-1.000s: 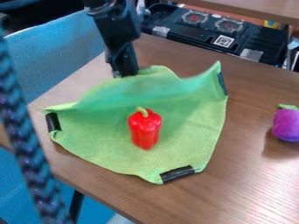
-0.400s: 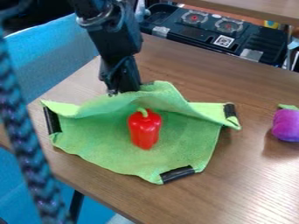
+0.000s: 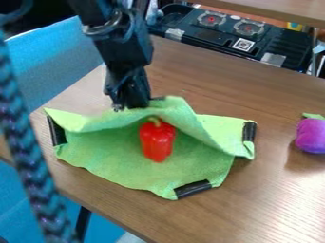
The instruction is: Fold cloth from top left side to bottom right side
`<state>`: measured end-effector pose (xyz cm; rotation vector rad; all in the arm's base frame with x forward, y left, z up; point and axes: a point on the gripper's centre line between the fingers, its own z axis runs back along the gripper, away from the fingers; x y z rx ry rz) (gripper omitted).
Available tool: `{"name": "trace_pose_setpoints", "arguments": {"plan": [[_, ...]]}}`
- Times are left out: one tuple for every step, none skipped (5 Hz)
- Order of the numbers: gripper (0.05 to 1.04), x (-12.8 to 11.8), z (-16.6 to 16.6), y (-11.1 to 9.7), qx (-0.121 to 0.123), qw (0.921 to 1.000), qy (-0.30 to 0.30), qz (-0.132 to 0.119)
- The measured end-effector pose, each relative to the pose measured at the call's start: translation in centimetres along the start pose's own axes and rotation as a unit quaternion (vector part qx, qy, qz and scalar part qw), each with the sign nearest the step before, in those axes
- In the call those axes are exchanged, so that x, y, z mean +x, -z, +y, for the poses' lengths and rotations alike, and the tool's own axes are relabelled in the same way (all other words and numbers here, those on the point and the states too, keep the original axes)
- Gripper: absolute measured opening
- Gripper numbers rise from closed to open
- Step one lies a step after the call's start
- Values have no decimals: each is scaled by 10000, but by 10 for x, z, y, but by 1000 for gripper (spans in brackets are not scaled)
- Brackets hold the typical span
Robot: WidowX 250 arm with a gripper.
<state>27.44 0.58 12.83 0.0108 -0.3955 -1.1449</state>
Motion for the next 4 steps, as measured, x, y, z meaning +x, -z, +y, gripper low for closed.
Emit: {"name": "trace_pose_setpoints", "arguments": {"plan": [[477, 0, -1, 0, -45, 10000, 49, 12], [787, -1, -5, 1, -202, 9998, 24, 31], [997, -1, -2, -2, -387, 9992, -31, 30], [1001, -1, 8, -13, -760, 9971, -67, 65]]}}
